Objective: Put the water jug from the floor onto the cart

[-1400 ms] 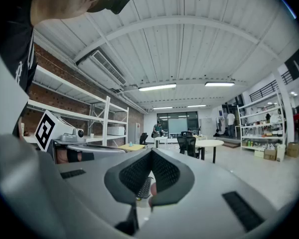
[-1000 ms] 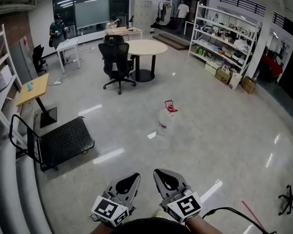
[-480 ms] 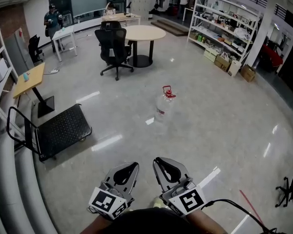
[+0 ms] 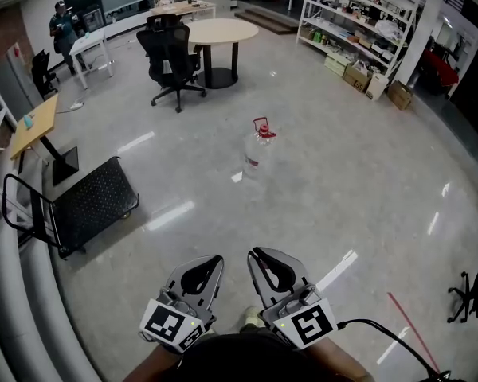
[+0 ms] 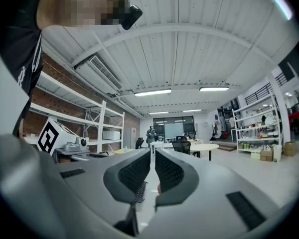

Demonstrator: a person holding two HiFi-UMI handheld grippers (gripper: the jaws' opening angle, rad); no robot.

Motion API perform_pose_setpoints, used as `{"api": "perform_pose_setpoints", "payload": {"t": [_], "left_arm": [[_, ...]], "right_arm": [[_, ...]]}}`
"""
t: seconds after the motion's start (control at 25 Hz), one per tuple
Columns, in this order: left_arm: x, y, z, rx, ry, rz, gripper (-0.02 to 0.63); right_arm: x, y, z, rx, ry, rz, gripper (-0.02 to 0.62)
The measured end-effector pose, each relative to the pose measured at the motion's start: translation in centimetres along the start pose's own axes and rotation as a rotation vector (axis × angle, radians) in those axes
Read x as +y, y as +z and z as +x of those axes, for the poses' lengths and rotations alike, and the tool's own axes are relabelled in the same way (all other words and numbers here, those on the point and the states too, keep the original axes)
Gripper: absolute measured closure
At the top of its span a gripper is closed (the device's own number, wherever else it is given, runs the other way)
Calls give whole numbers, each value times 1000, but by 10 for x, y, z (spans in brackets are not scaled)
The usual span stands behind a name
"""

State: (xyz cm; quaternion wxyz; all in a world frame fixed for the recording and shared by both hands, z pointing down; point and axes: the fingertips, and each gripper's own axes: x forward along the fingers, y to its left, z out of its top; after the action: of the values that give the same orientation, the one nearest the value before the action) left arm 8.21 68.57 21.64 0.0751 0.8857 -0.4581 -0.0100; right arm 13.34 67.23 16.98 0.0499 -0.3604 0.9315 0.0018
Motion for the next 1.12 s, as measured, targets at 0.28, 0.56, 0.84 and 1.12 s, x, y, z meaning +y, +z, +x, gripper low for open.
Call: {"api": "perform_pose_setpoints", "payload": {"t": [0.28,0.56,0.84,1.12], "left_arm": [[-27,-5,76,9,8,13,615],[-22,-5,152,39,-37,18,615],[49,-11,233,41,-103,1,615],[190,20,334,27,-188,55,615]], "right_arm": [[-82,-1,-26,7,-41,1,591],[-154,-3,-13,-13,-88,23,591],[-222,-29,57,10,-161,12,589],[-301,-43,210,46,-254,-20,589]]}}
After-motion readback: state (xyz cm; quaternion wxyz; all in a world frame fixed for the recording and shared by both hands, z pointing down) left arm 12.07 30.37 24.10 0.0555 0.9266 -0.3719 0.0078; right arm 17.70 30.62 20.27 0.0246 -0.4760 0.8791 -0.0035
